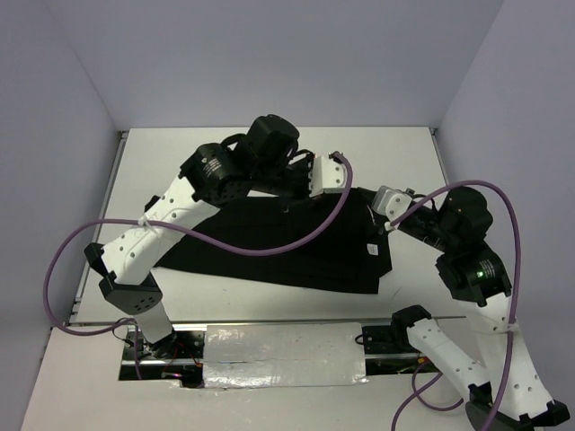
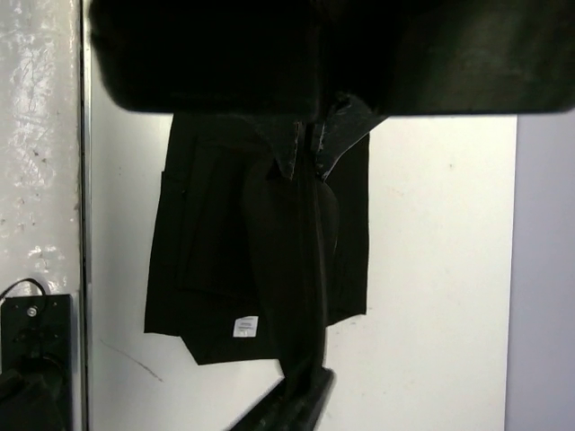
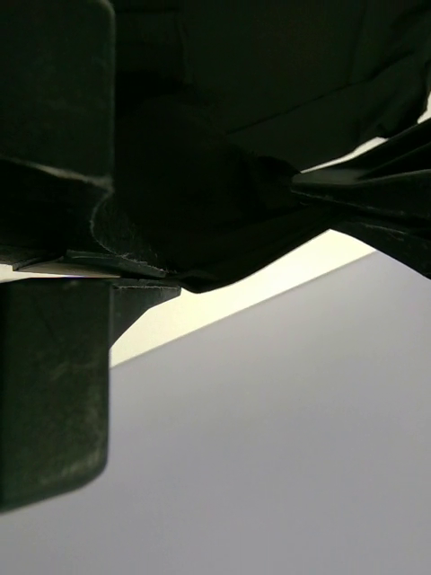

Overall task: Fold and stack the long sleeve shirts
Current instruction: Fold the shirt

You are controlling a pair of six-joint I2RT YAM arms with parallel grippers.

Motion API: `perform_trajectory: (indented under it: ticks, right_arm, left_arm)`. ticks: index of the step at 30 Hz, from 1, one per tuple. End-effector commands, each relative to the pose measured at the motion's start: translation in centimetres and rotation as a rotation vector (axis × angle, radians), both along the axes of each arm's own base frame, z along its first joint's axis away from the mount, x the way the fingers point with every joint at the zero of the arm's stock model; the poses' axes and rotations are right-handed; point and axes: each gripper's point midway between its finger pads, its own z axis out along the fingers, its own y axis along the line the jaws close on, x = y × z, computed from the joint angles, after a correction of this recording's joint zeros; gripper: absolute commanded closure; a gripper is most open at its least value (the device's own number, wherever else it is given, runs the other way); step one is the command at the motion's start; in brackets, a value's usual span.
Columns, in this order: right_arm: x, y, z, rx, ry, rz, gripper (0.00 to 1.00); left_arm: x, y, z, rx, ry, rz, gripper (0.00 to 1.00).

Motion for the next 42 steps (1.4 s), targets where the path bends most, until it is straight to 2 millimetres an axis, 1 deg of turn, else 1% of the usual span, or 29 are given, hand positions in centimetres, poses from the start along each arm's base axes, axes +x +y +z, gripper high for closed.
perform_trajectory:
  ticks: [1, 3, 4, 5, 6, 8, 9, 10, 11, 12, 13, 14, 15, 16, 17, 18, 19, 20, 21, 22, 24, 26, 27, 29, 32, 35, 37, 40, 42]
  right_arm:
    - [2.0, -1.7, -1.9, -0.005, 0.054, -0.135, 1.0]
    - [2.6, -1.6, -2.1, 0.008, 0.061, -0.144, 1.0]
    - [3.5, -1.6, -2.2, 0.018, 0.064, -0.16, 1.0]
    - [4.0, -1.5, -2.3, 0.018, 0.065, -0.165, 1.0]
    - [4.5, -1.4, -1.9, 0.033, 0.052, -0.172, 1.0]
    - [6.1, -1.4, -2.3, 0.031, 0.068, -0.2, 1.0]
    - [6.7, -1.4, -2.0, 0.037, 0.058, -0.211, 1.0]
    - [7.9, -1.5, -2.6, 0.036, 0.076, -0.239, 1.0]
    - [8.5, -1.6, -2.4, 0.039, 0.061, -0.252, 1.0]
    - [9.1, -1.6, -2.7, 0.034, 0.064, -0.26, 1.0]
    - [9.8, -1.4, -3.5, 0.021, 0.077, -0.263, 1.0]
    - [10.2, -1.3, -3.5, 0.018, 0.07, -0.263, 1.0]
    - [10.6, -1.2, -3.8, 0.016, 0.074, -0.26, 1.0]
    - [11.2, -1.0, -4.5, 0.004, 0.086, -0.259, 1.0]
    - [11.5, -0.8, -4.8, 0.0, 0.088, -0.255, 1.0]
    - [11.9, -0.7, -5.1, -0.005, 0.089, -0.254, 1.0]
    - [12.5, -0.6, -5.8, -0.021, 0.102, -0.256, 1.0]
    - [12.8, -0.6, -6.2, -0.03, 0.108, -0.257, 1.0]
    - [13.4, -0.6, -7.0, -0.042, 0.125, -0.268, 1.0]
    - [13.8, -0.7, -7.3, -0.049, 0.125, -0.276, 1.0]
    - [14.8, -1.2, -8.0, -0.063, 0.132, -0.316, 1.0]
    - [15.3, -1.6, -8.5, -0.073, 0.137, -0.345, 1.0]
    - [15.8, -1.8, -8.7, -0.075, 0.134, -0.363, 1.0]
    - [16.4, -2.8, -8.7, -0.081, 0.122, -0.425, 1.0]
    - [17.4, -4.4, -8.2, -0.069, 0.088, -0.519, 1.0]
    - [17.6, -4.5, -8.2, -0.088, 0.074, -0.521, 1.0]
    - [17.8, -4.7, -8.5, -0.106, 0.071, -0.526, 1.0]
    - [18.4, -6.2, -9.0, -0.135, 0.08, -0.573, 1.0]
    - [18.2, -5.8, -9.4, -0.159, 0.07, -0.532, 1.0]
  left_arm:
    - [0.7, 2.1, -0.6, 0.054, 0.029, 0.114, 1.0]
    - [2.3, 2.1, -0.5, 0.049, 0.002, 0.169, 1.0]
    - [3.4, 2.5, -0.3, 0.048, -0.015, 0.208, 1.0]
    - [4.1, 2.6, 0.1, 0.033, -0.029, 0.23, 1.0]
    - [5.4, 3.2, 0.2, 0.032, -0.046, 0.272, 1.0]
    - [7.0, 3.5, 0.7, 0.008, -0.083, 0.318, 1.0]
    - [8.0, 4.0, 0.6, 0.008, -0.092, 0.346, 1.0]
    - [8.9, 4.3, 0.7, 0.007, -0.108, 0.372, 1.0]
    - [9.5, 4.4, 0.3, 0.011, -0.115, 0.381, 1.0]
    - [10.5, 4.4, 0.6, -0.008, -0.132, 0.398, 1.0]
    - [11.1, 4.3, 0.5, -0.012, -0.138, 0.403, 1.0]
    - [11.6, 4.0, -0.2, -0.005, -0.132, 0.4, 1.0]
    - [12.2, 4.0, -0.4, -0.006, -0.135, 0.403, 1.0]
    - [12.6, 3.6, -0.5, -0.016, -0.141, 0.397, 1.0]
    - [12.9, 3.2, -1.5, -0.005, -0.131, 0.386, 1.0]
    - [13.2, 2.9, -1.8, -0.003, -0.133, 0.382, 1.0]
    - [13.6, 2.7, -1.9, -0.011, -0.141, 0.382, 1.0]
    - [14.1, 2.5, -2.6, 0.002, -0.144, 0.382, 1.0]
    - [14.5, 2.5, -3.4, 0.017, -0.141, 0.386, 1.0]
    - [15.0, 2.4, -3.5, 0.01, -0.152, 0.392, 1.0]
    - [16.2, 2.7, -5.0, 0.045, -0.161, 0.416, 1.0]
    - [17.0, 2.7, -6.0, 0.059, -0.166, 0.419, 1.0]
    - [17.9, 3.6, -6.2, 0.082, -0.187, 0.465, 1.0]
    - [18.8, 3.9, -6.9, 0.099, -0.198, 0.492, 1.0]
    - [19.6, 3.9, -6.8, 0.086, -0.21, 0.521, 1.0]
    - [19.6, 3.3, -6.6, 0.057, -0.196, 0.513, 1.0]
    - [19.6, 3.0, -6.9, 0.054, -0.186, 0.503, 1.0]
    - [19.7, 2.9, -7.4, 0.072, -0.185, 0.495, 0.99]
    - [19.6, 3.2, -7.9, 0.093, -0.184, 0.495, 1.0]
